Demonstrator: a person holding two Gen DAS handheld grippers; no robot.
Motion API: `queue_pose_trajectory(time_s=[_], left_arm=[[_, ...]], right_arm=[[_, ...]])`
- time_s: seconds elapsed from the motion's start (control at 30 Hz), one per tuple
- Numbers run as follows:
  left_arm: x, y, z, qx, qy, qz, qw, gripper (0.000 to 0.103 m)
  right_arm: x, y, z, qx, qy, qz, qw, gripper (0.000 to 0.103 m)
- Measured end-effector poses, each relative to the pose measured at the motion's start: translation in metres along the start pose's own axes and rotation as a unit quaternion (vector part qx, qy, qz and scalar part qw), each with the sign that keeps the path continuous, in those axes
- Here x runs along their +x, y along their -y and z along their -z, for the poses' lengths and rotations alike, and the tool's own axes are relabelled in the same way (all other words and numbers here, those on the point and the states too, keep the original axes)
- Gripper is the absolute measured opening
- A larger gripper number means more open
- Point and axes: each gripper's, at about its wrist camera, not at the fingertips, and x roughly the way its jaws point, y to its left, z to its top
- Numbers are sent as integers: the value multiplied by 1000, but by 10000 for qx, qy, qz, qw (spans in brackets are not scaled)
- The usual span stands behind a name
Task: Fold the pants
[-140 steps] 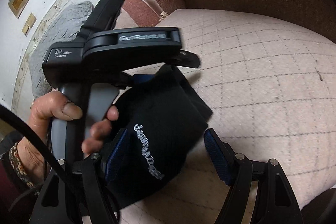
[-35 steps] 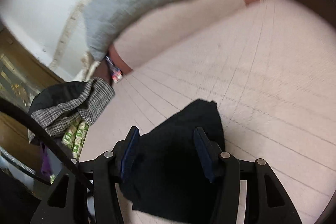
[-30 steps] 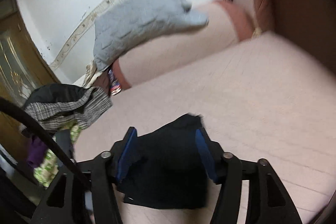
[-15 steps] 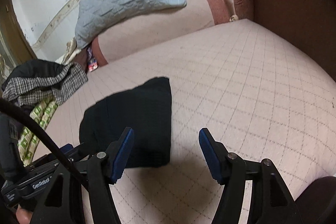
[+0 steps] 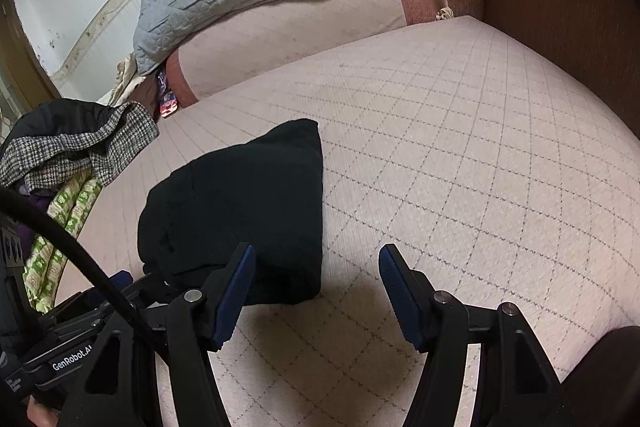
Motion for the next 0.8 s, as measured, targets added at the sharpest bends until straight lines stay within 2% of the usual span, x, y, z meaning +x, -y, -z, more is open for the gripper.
queue_pose_trajectory(time_s=[0.47, 0.6, 0.67, 0.8], left_arm=[[14, -16, 2, -278, -224, 53, 9993, 78], [7, -37, -9, -614, -28, 288, 9977, 78], [7, -56, -18, -876, 43, 381, 9954, 79], [37, -88, -37, -1226, -360, 1010, 9866, 82]], right_arm=[[11, -5, -2, -48, -126, 28, 9999, 69], [9, -3, -14, -7, -57, -135, 9999, 69], [10, 0, -25, 80, -36, -259, 9996, 73], [39, 7, -53, 260, -259, -479, 9982, 74]])
